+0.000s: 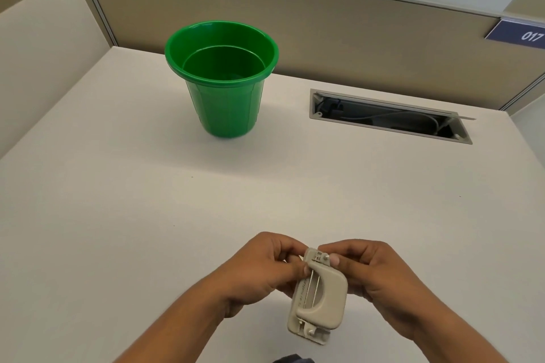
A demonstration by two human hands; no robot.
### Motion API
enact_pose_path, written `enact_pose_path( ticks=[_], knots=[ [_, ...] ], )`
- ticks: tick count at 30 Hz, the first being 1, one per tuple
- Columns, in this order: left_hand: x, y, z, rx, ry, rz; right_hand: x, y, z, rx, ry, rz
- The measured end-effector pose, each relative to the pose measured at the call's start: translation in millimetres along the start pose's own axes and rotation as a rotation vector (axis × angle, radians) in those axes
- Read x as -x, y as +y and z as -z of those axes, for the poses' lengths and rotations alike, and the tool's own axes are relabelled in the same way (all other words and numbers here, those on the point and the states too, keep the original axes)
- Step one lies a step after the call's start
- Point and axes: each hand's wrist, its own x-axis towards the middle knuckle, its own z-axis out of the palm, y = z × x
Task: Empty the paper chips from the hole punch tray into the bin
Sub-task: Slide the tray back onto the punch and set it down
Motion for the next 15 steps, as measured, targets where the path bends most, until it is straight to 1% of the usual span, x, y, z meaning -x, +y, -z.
enact_pose_path(
  ticks=[2,4,6,7,10,12,15],
  knots=[
    [-1.9,-2.3,-1.9,0.008,0.035,-0.003,-2.4,4.6,-0.5,-0.119,0.036,-0.033],
    [-3.9,-5.5,-5.1,0.063,0.123,-0.015,-4.0,7.4,-2.1,-0.217,-0.006,-0.066],
    [-7.5,-10.1,-7.6,0.176,0.250,-0.014,-4.7,9.2,-3.8,-0.248,-0.065,-0.072],
    [-9.6,-13.0,-8.5,0.244,0.314,-0.008,-5.8,11.0,-4.2,-0.261,-0.067,-0.071],
    [-15.6,-20.8,-9.4,0.379,0.434,0.001,-11.8,17.5,-3.0,-0.237,0.014,-0.027],
    [-19.4,-24.7,-8.1,0.355,0.452,0.005,-16.6,19.4,-1.6,-0.178,0.040,0.015],
    [-26.1,-30.0,-1.7,0.173,0.468,0.019,-26.0,20.4,3.3,-0.113,0.048,0.028]
  ],
)
